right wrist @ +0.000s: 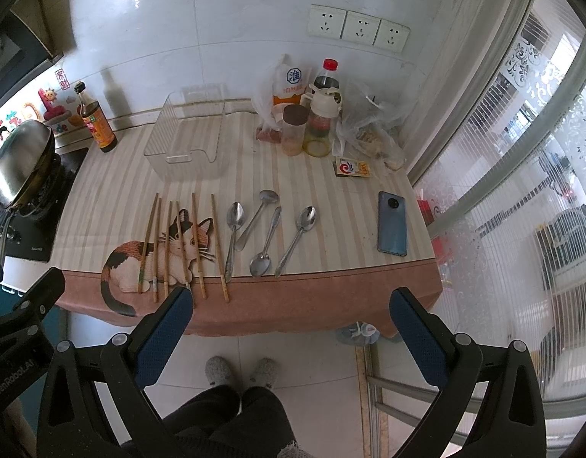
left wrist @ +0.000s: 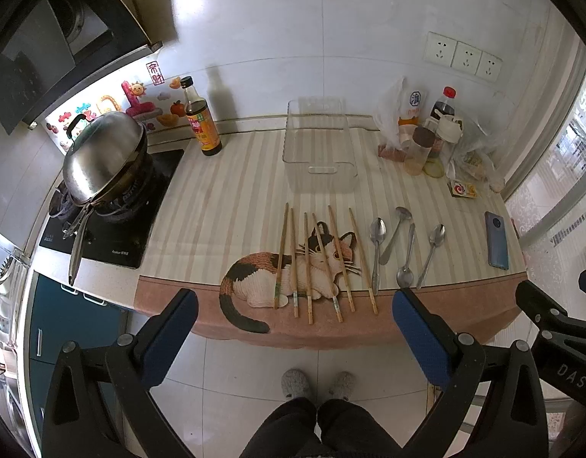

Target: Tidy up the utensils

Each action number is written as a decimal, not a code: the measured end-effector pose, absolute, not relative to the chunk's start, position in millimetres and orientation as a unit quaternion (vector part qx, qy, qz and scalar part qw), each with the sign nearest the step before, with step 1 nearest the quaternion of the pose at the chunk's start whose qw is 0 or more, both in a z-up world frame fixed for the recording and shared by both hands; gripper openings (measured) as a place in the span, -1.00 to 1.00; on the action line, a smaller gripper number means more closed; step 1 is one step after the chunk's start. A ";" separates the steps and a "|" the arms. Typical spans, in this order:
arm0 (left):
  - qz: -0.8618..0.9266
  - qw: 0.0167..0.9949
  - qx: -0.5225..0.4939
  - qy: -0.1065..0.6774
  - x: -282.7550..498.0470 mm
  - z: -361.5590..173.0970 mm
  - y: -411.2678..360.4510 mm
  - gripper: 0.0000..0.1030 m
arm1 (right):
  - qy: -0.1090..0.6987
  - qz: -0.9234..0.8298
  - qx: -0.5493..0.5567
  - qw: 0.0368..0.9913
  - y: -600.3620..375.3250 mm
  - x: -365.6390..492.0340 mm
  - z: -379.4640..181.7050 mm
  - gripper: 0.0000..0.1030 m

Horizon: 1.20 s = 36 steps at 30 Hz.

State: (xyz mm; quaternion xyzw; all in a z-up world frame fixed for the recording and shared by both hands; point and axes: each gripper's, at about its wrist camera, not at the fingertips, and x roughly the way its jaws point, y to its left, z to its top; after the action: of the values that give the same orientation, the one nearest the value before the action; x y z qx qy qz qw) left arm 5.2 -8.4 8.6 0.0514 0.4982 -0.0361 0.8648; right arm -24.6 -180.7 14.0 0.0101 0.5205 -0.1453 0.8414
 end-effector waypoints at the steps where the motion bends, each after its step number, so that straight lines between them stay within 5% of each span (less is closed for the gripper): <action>1: -0.036 0.865 0.052 0.498 5.4 8.5 -8.6 1.00 | 0.520 -0.145 0.010 0.842 -180.5 -26.7 12.9 1.00; 28: 0.038 0.886 0.057 0.460 59.0 -26.8 13.1 1.00 | 0.471 -0.123 0.062 0.871 -198.5 4.6 -13.5 0.99; 30: 0.059 0.876 0.061 0.475 76.8 -47.7 24.1 1.00 | 0.478 -0.116 0.064 0.868 -197.3 19.7 -30.0 0.85; 35: 0.057 0.839 0.060 0.538 117.8 -113.9 42.5 1.00 | 0.523 -0.080 0.081 0.845 -187.9 65.8 -87.1 -0.03; 36: 0.051 0.831 0.059 0.550 125.5 -128.6 45.1 1.00 | 0.538 -0.070 0.090 0.835 -186.2 76.1 -102.5 -0.08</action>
State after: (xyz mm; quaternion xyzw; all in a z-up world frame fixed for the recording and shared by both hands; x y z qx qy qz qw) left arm 125.5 45.1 -128.6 0.0587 0.5503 0.0509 0.8313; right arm 76.1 -186.2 -102.5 0.0898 0.5377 -0.0696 0.8354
